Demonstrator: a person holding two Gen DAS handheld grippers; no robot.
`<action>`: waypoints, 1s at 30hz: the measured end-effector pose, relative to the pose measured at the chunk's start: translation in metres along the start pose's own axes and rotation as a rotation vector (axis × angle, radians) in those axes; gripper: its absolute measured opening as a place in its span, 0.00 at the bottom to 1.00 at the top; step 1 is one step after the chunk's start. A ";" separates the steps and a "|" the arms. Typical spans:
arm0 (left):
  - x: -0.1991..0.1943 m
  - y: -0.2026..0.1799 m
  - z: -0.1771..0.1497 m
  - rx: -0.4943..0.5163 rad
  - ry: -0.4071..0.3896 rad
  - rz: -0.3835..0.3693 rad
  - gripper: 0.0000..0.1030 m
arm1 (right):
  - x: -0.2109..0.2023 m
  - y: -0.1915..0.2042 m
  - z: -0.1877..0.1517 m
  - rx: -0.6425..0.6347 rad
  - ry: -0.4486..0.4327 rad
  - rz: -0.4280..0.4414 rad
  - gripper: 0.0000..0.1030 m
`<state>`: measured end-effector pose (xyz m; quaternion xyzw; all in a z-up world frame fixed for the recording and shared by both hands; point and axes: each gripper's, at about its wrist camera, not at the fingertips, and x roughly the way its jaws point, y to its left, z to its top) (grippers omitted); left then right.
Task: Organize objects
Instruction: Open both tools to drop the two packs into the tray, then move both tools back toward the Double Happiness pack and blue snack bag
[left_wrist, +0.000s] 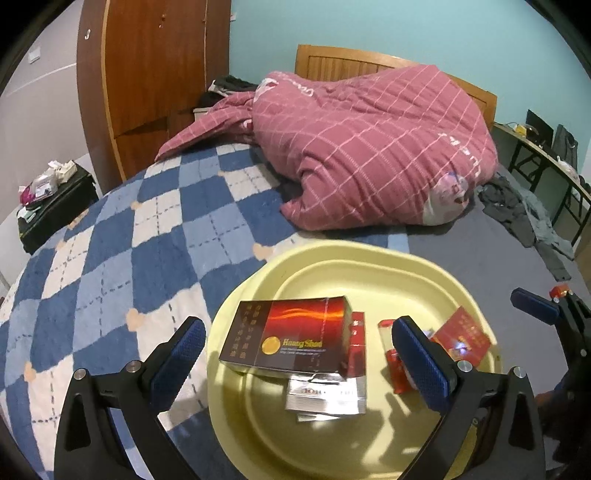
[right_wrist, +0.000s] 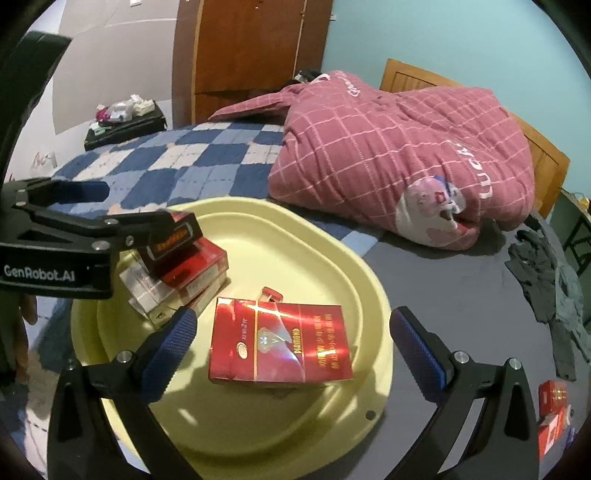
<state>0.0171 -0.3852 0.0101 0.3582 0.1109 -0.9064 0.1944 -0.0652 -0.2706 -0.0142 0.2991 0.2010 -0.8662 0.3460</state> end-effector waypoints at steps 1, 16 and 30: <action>-0.003 -0.001 0.001 0.004 -0.007 0.000 1.00 | -0.002 -0.001 0.000 0.001 -0.002 -0.002 1.00; -0.011 -0.018 -0.003 0.014 0.015 -0.022 1.00 | -0.019 -0.021 -0.010 0.079 0.014 -0.012 1.00; -0.069 -0.110 0.003 0.118 -0.024 -0.126 1.00 | -0.108 -0.100 -0.029 0.157 -0.018 -0.160 1.00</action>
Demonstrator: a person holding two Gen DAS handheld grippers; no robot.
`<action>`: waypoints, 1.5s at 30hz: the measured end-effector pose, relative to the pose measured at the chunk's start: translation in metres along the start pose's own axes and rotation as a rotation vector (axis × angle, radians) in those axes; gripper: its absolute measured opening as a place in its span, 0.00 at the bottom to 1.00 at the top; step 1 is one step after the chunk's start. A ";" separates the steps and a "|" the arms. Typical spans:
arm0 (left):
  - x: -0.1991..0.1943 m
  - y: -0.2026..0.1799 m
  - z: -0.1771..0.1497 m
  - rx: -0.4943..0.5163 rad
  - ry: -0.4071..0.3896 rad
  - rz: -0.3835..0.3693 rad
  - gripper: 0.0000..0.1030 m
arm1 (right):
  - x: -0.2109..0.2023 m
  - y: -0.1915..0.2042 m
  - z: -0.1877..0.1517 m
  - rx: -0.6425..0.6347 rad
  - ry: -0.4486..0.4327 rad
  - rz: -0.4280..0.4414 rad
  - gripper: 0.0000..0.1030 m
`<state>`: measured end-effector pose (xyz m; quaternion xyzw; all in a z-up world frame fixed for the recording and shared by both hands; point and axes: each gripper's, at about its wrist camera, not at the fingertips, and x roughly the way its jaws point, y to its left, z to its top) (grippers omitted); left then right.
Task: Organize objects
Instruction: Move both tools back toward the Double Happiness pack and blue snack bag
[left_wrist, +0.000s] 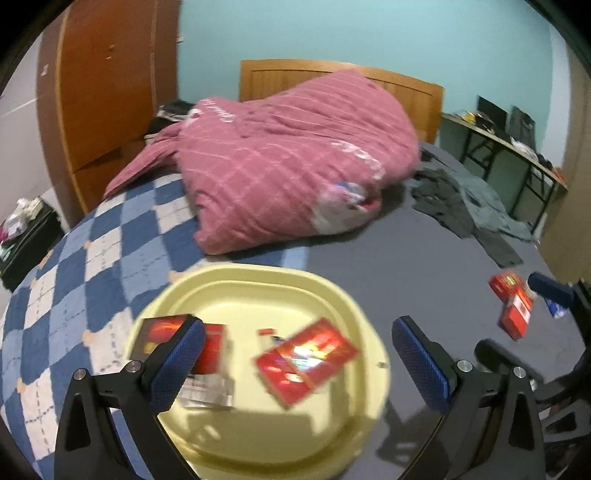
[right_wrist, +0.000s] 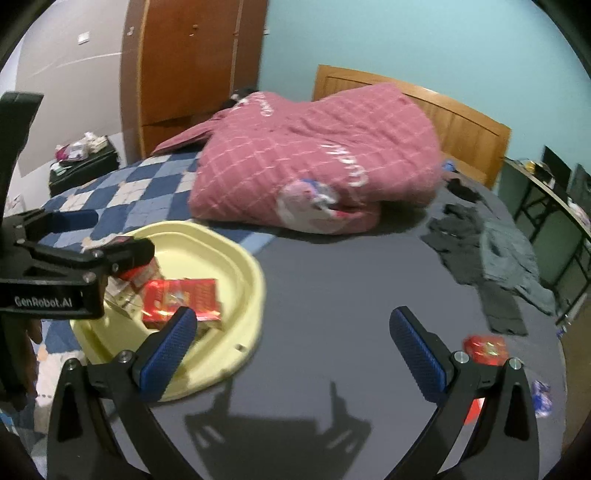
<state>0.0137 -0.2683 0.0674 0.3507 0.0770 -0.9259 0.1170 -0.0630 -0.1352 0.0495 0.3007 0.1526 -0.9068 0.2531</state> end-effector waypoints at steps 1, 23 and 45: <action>0.000 -0.010 -0.003 0.013 -0.002 0.000 1.00 | -0.004 -0.010 -0.005 0.013 0.005 -0.010 1.00; 0.086 -0.217 -0.039 0.205 0.162 -0.209 1.00 | -0.055 -0.226 -0.145 0.269 0.131 -0.273 1.00; 0.147 -0.312 -0.025 0.485 0.166 -0.378 1.00 | -0.023 -0.356 -0.194 0.426 0.150 -0.441 1.00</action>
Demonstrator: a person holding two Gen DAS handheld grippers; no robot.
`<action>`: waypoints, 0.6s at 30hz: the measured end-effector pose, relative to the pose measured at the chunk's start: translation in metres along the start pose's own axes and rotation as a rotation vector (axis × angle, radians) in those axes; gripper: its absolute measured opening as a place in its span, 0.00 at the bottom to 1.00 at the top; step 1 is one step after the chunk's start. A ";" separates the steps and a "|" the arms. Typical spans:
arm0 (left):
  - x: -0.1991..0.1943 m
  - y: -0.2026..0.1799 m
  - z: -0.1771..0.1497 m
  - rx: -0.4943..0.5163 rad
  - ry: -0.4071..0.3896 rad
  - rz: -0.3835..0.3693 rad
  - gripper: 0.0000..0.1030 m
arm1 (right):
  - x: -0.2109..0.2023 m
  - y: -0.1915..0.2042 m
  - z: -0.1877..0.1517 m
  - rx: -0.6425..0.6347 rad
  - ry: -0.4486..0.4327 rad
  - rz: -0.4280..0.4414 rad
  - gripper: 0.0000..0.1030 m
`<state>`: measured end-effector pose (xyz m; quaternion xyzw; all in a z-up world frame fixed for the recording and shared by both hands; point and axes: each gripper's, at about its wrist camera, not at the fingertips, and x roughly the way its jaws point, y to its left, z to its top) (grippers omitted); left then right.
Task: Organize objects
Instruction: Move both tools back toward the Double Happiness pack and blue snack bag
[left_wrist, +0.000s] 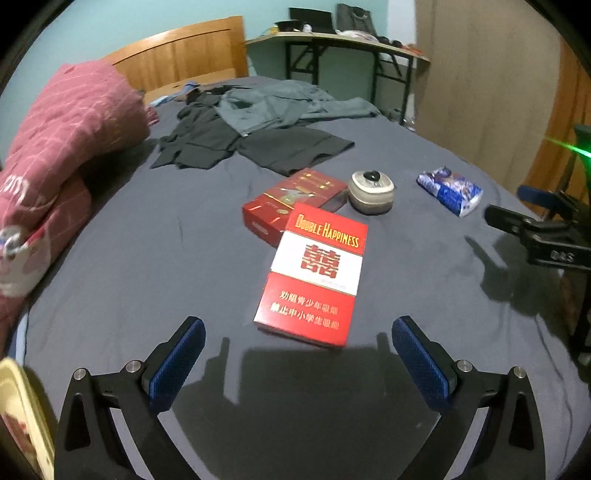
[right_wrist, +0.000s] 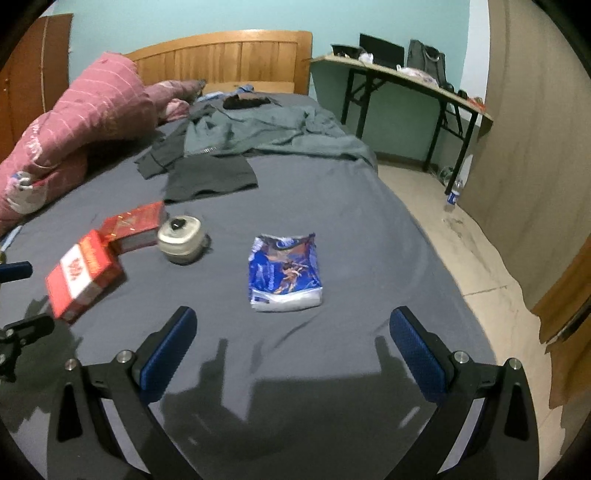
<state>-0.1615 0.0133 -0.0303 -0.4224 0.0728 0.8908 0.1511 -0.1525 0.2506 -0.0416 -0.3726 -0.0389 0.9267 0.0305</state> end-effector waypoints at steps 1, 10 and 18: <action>0.006 0.000 0.001 0.007 0.001 -0.011 1.00 | 0.005 0.001 0.000 0.002 0.005 -0.007 1.00; 0.044 0.001 0.010 0.036 0.029 -0.065 1.00 | 0.031 0.010 0.015 -0.023 0.003 -0.060 1.00; 0.052 0.003 0.016 0.037 0.021 -0.048 1.00 | 0.044 0.009 0.013 -0.026 0.045 -0.066 1.00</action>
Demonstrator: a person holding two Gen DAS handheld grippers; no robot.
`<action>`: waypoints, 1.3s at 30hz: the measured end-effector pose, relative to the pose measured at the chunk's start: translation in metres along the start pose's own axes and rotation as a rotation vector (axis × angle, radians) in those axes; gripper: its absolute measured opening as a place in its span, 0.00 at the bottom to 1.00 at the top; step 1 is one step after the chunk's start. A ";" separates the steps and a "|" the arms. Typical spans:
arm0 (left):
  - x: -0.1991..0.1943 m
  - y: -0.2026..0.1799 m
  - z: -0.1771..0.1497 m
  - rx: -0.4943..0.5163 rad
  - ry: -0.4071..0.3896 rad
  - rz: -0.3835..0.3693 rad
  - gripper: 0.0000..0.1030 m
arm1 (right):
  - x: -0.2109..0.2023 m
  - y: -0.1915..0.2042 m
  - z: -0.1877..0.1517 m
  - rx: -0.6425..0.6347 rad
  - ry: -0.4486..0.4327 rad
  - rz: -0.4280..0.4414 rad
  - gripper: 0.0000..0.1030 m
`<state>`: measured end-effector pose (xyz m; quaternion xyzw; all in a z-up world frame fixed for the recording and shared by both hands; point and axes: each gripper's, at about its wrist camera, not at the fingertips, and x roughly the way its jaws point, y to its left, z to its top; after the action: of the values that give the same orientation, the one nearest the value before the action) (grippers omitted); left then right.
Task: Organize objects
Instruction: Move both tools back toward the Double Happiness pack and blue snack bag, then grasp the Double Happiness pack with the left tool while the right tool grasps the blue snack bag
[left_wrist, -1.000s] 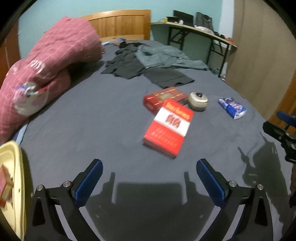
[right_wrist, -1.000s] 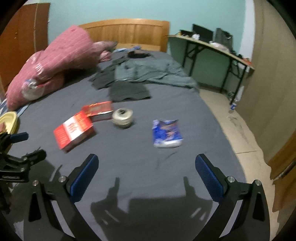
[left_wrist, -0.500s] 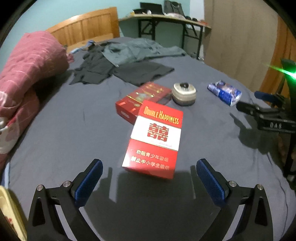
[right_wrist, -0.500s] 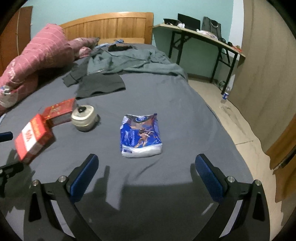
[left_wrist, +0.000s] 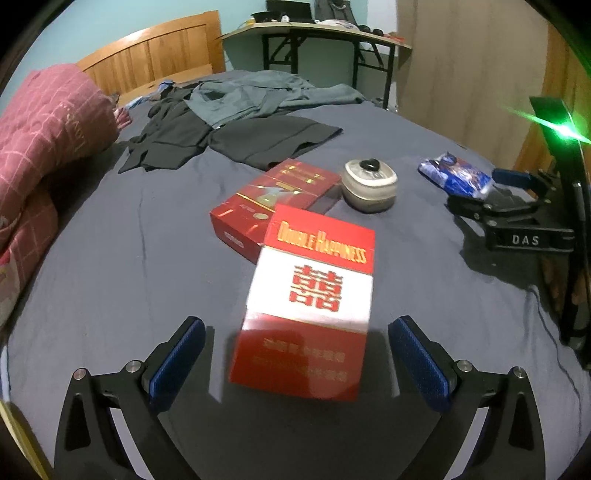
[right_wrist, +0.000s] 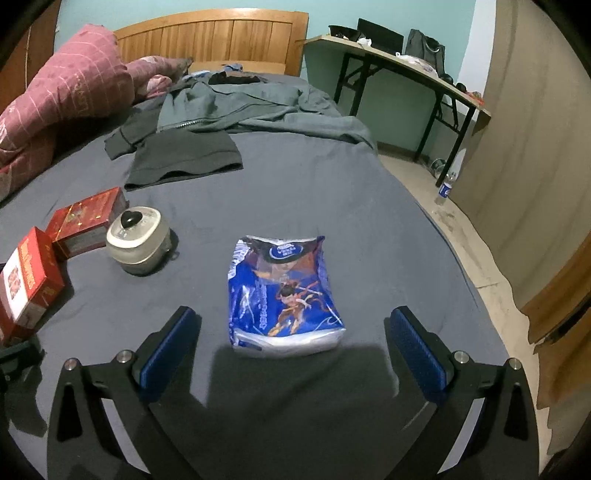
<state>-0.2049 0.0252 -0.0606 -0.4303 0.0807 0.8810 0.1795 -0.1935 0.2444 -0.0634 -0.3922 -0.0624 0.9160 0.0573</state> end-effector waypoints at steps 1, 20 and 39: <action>0.000 0.001 0.001 -0.004 -0.006 -0.002 1.00 | -0.001 -0.001 0.000 0.004 -0.006 -0.003 1.00; 0.006 -0.013 0.002 0.019 -0.009 -0.027 0.54 | 0.008 0.010 -0.002 -0.056 0.016 0.012 0.44; -0.023 0.012 -0.025 -0.155 -0.044 -0.010 0.54 | -0.017 0.010 -0.013 -0.026 -0.017 0.099 0.29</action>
<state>-0.1786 0.0009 -0.0579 -0.4239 0.0063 0.8928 0.1521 -0.1733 0.2330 -0.0614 -0.3875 -0.0550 0.9202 0.0062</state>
